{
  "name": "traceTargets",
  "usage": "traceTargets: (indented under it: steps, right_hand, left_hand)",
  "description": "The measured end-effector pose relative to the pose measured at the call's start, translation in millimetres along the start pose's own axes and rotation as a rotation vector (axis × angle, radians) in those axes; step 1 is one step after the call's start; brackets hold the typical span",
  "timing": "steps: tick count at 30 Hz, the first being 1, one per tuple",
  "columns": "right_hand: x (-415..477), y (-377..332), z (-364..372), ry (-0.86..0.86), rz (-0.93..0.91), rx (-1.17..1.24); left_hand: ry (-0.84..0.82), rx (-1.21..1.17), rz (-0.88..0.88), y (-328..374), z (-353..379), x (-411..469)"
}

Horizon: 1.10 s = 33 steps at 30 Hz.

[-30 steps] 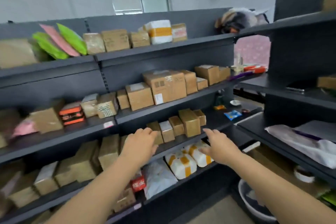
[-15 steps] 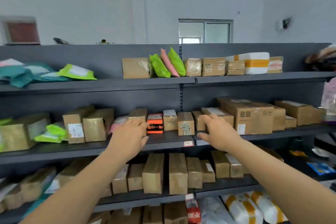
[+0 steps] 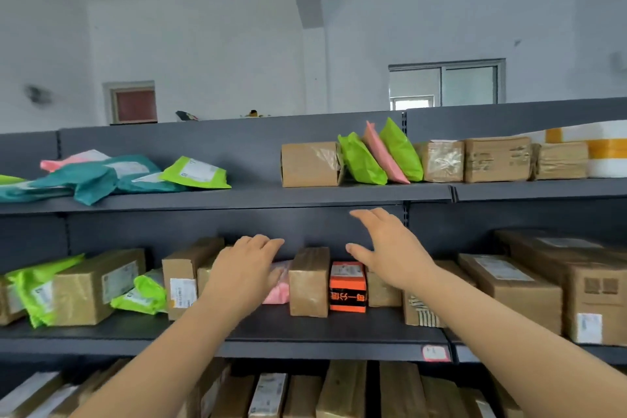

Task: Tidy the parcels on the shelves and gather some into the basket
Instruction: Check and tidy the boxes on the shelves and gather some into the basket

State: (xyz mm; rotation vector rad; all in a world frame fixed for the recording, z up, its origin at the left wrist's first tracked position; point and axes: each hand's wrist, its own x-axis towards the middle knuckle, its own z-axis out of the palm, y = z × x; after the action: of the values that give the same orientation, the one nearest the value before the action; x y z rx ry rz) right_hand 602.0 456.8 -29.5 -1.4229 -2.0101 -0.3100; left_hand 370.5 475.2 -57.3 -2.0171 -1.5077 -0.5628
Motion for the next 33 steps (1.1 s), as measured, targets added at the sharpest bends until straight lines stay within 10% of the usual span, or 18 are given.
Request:
traceTargets:
  steps: [19, 33]
  right_hand:
    - [203.6, 21.8, 25.6, 0.287, -0.049, -0.181]
    - [235.0, -12.1, 51.0, 0.197, 0.251, -0.114]
  left_hand:
    - [0.21, -0.232, -0.131, -66.1, 16.3, 173.3]
    - [-0.012, -0.701, -0.003, -104.5, 48.1, 253.7]
